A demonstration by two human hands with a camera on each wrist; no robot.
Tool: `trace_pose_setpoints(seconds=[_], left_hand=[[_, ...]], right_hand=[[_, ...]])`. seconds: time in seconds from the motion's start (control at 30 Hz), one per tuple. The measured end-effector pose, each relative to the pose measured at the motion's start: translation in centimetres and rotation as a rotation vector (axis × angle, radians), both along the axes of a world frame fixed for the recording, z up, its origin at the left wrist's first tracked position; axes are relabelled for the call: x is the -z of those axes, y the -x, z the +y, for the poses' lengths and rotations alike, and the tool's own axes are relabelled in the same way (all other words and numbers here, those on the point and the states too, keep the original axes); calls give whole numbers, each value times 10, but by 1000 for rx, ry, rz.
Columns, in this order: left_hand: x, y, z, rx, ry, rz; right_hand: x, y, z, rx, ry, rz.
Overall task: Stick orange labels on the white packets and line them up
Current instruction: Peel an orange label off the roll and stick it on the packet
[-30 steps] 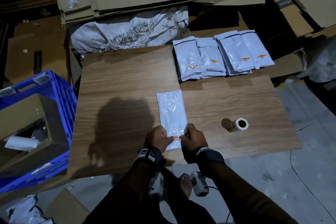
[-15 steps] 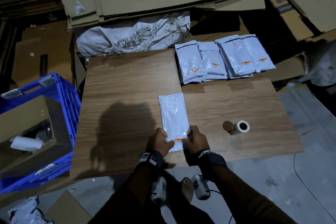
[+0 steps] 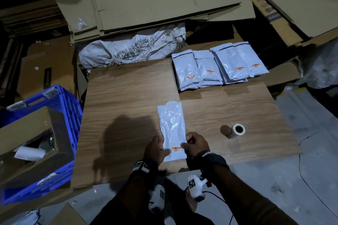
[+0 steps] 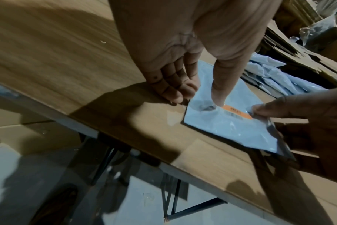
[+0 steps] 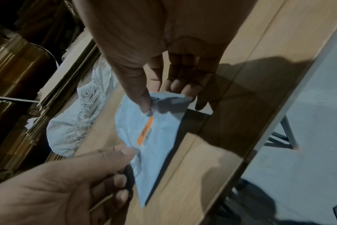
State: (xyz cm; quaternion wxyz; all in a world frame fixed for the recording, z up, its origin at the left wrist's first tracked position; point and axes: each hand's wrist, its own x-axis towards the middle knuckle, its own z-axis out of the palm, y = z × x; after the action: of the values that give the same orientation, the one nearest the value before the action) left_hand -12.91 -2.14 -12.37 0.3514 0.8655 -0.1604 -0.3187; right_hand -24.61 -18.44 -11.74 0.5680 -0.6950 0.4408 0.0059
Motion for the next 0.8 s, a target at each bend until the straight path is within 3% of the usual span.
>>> trace_pose_setpoints(seconds=[0.2,0.5,0.8], left_hand=[[-11,7,-7,-61,61,82],[-25,15,-10,-153,48,231],[-41,12,-6,-188,156,237]], right_hand=[[-9,3,-2,45,-28,-18],[-28,13,-8,-28,0,19],[-36,7,-2,-106,5,-53]])
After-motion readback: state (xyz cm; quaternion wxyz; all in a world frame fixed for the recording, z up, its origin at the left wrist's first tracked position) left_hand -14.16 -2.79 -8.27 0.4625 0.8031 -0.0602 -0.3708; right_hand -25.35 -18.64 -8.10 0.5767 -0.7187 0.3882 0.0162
